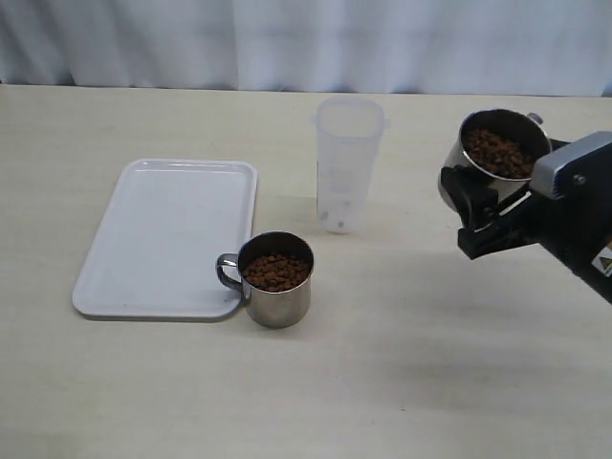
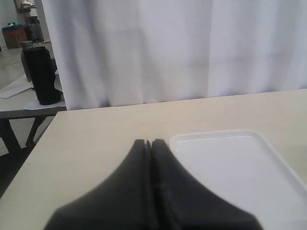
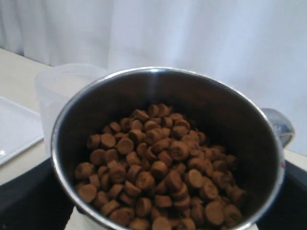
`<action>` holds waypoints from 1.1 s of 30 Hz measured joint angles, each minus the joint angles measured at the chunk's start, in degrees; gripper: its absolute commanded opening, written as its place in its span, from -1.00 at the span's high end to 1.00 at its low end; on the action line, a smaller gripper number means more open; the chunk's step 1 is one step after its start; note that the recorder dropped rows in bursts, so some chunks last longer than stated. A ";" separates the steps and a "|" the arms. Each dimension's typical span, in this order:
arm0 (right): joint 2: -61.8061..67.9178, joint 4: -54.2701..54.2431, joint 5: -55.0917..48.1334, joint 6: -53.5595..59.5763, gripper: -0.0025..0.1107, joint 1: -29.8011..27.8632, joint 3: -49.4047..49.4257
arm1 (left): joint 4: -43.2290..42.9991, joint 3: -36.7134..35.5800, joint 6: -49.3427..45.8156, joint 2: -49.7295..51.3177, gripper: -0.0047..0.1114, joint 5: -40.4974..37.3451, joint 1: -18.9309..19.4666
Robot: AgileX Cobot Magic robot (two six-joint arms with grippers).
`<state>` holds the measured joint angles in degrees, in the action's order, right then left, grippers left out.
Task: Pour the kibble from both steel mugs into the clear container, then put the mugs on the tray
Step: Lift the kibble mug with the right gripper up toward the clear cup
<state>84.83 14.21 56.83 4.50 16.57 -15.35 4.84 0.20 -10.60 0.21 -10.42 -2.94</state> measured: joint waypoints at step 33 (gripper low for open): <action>-13.65 -7.18 -45.76 5.85 0.88 8.77 -11.00 | 0.00 0.00 0.00 0.00 0.92 0.00 0.00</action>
<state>71.18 7.03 11.07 10.36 25.34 -26.35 4.84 0.20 -10.60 0.21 -10.42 -2.94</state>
